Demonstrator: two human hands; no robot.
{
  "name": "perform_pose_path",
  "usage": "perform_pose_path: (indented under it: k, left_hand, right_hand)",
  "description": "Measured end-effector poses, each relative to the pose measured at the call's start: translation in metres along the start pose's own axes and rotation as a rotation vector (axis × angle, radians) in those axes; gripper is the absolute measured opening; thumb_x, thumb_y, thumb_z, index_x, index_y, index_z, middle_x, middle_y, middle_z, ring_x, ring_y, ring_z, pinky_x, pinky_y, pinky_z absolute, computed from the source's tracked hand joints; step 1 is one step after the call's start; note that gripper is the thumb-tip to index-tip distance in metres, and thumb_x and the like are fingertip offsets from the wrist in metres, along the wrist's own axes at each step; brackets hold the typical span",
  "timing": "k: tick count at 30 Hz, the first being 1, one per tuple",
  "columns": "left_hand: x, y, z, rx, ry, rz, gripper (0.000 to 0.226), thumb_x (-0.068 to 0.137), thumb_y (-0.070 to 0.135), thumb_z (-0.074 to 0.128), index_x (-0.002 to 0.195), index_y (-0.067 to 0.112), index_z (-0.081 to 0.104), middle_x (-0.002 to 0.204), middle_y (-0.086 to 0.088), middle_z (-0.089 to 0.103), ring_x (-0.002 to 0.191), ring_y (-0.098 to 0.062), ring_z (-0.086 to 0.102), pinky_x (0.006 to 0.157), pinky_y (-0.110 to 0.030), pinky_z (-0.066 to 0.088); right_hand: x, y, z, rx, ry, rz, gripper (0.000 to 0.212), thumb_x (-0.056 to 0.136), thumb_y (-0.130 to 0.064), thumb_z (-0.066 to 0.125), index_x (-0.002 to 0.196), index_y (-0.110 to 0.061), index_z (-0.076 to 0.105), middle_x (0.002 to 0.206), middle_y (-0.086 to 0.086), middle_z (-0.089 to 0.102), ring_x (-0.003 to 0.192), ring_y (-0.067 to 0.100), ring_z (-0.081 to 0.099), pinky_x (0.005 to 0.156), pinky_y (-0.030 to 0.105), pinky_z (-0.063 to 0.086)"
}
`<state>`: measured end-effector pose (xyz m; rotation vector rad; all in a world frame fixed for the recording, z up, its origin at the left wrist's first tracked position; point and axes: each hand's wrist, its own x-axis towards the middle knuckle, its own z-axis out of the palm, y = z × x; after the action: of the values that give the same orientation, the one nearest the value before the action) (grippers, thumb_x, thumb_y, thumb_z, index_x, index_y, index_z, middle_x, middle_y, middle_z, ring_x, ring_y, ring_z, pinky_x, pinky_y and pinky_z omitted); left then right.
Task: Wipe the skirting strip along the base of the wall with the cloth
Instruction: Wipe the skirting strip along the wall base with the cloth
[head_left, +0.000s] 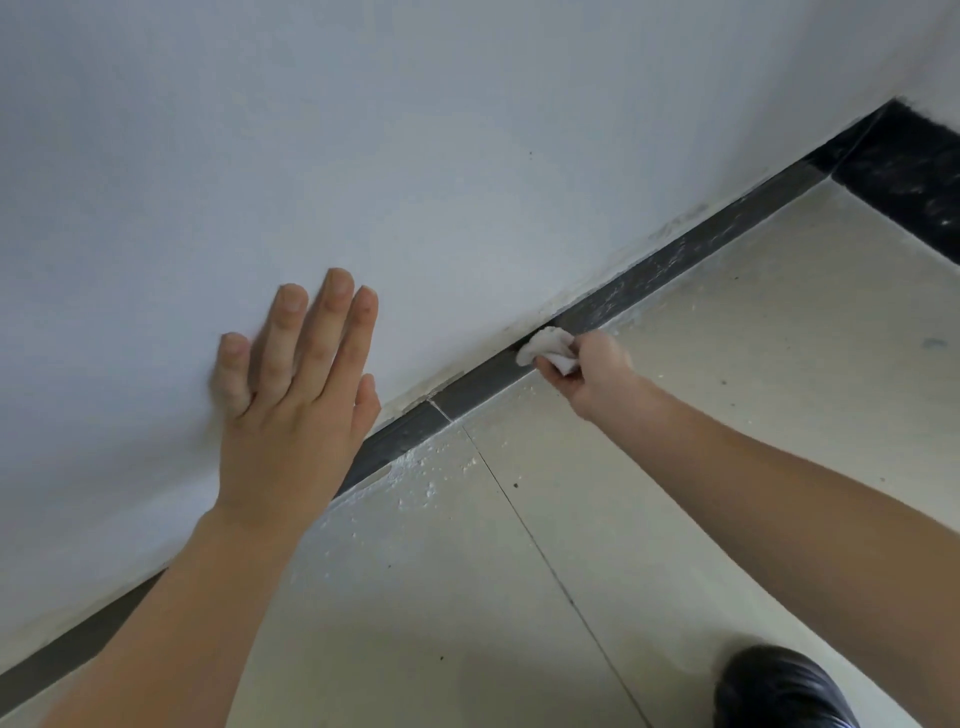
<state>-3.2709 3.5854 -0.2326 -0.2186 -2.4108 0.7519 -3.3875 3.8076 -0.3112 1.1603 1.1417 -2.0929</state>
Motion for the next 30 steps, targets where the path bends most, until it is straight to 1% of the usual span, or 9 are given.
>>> perform_pose_path:
  k: [2, 4, 8, 11, 13, 18, 24, 27, 30]
  left_hand:
    - [-0.001, 0.001, 0.002, 0.011, 0.018, -0.006, 0.067, 0.095, 0.026, 0.045, 0.154, 0.017, 0.017, 0.161, 0.002, -0.005, 0.147, -0.018, -0.013, 0.116, -0.039, -0.014]
    - [-0.001, 0.002, 0.003, 0.018, 0.033, -0.003, 0.067, 0.093, 0.025, 0.047, 0.154, 0.016, 0.019, 0.161, 0.002, -0.004, 0.147, -0.018, -0.011, 0.116, -0.039, -0.013]
    - [0.000, 0.002, 0.003, 0.000, 0.043, -0.012, 0.070, 0.091, 0.023, 0.049, 0.154, 0.016, 0.020, 0.161, 0.001, -0.002, 0.147, -0.019, -0.010, 0.116, -0.039, -0.012]
    - [0.000, 0.003, 0.001, -0.007, 0.038, -0.006, 0.070, 0.091, 0.022, 0.050, 0.154, 0.015, 0.020, 0.162, 0.000, 0.000, 0.147, -0.019, -0.009, 0.116, -0.039, -0.010]
    - [0.000, 0.002, 0.001, -0.003, 0.050, 0.010, 0.070, 0.090, 0.021, 0.050, 0.153, 0.014, 0.021, 0.161, -0.001, 0.003, 0.148, -0.020, -0.007, 0.116, -0.040, -0.008]
    - [-0.001, -0.001, 0.003, 0.026, 0.065, 0.034, 0.071, 0.087, 0.016, 0.045, 0.154, 0.014, 0.020, 0.161, -0.001, 0.004, 0.148, -0.020, -0.008, 0.116, -0.040, -0.011]
    - [0.002, 0.003, 0.004, -0.018, 0.067, 0.004, 0.073, 0.085, 0.015, 0.044, 0.154, 0.013, 0.019, 0.161, -0.002, 0.006, 0.148, -0.020, -0.008, 0.115, -0.042, -0.014]
    - [0.005, 0.011, 0.001, -0.080, 0.083, 0.007, 0.073, 0.085, 0.015, 0.045, 0.153, 0.011, 0.020, 0.160, -0.004, 0.012, 0.148, -0.021, 0.001, 0.116, -0.044, -0.008]
    - [0.025, 0.022, 0.000, -0.125, 0.112, 0.075, 0.074, 0.084, 0.014, 0.045, 0.153, 0.009, 0.020, 0.160, -0.005, 0.015, 0.146, -0.022, 0.012, 0.115, -0.044, 0.000]
  right_hand:
    - [0.000, -0.010, -0.012, 0.191, 0.044, -0.056, 0.024, 0.094, 0.001, 0.033, 0.090, 0.000, 0.057, 0.080, 0.012, 0.059, 0.061, 0.018, 0.057, 0.052, 0.023, 0.057]
    - [-0.007, -0.007, -0.014, 0.197, 0.040, -0.057, 0.025, 0.092, 0.002, 0.033, 0.092, 0.000, 0.058, 0.079, 0.012, 0.059, 0.059, 0.018, 0.055, 0.055, 0.022, 0.054]
    - [-0.037, 0.053, 0.009, -0.232, -0.102, 0.180, 0.020, 0.093, -0.001, 0.041, 0.077, -0.007, 0.050, 0.076, 0.009, 0.051, 0.062, 0.018, 0.053, 0.051, 0.024, 0.053]
    - [-0.054, 0.096, 0.037, -0.272, -0.203, 0.348, 0.016, 0.095, -0.001, 0.040, 0.083, -0.004, 0.051, 0.076, 0.013, 0.051, 0.061, 0.023, 0.053, 0.055, 0.028, 0.055]
    - [-0.052, 0.096, 0.054, -0.299, -0.242, 0.325, 0.010, 0.093, 0.000, 0.043, 0.091, -0.001, 0.053, 0.075, 0.014, 0.055, 0.062, 0.022, 0.056, 0.068, 0.029, 0.057]
    - [-0.036, 0.037, 0.045, -0.265, -0.080, 0.131, 0.022, 0.095, 0.001, 0.035, 0.104, -0.002, 0.055, 0.078, 0.018, 0.056, 0.053, 0.023, 0.054, 0.037, 0.020, 0.050]
    - [-0.023, -0.020, 0.011, -0.125, 0.127, -0.135, 0.024, 0.094, -0.001, 0.034, 0.082, -0.003, 0.055, 0.074, 0.012, 0.057, 0.056, 0.019, 0.053, 0.044, 0.020, 0.051]
    - [-0.030, -0.024, 0.006, -0.194, 0.163, -0.125, 0.018, 0.091, 0.002, 0.042, 0.076, -0.003, 0.051, 0.067, 0.010, 0.051, 0.057, 0.016, 0.048, 0.060, 0.022, 0.045]
    - [-0.030, 0.005, 0.010, -0.321, 0.063, 0.042, 0.018, 0.092, 0.000, 0.042, 0.076, -0.004, 0.050, 0.072, 0.012, 0.053, 0.059, 0.019, 0.050, 0.051, 0.023, 0.050]
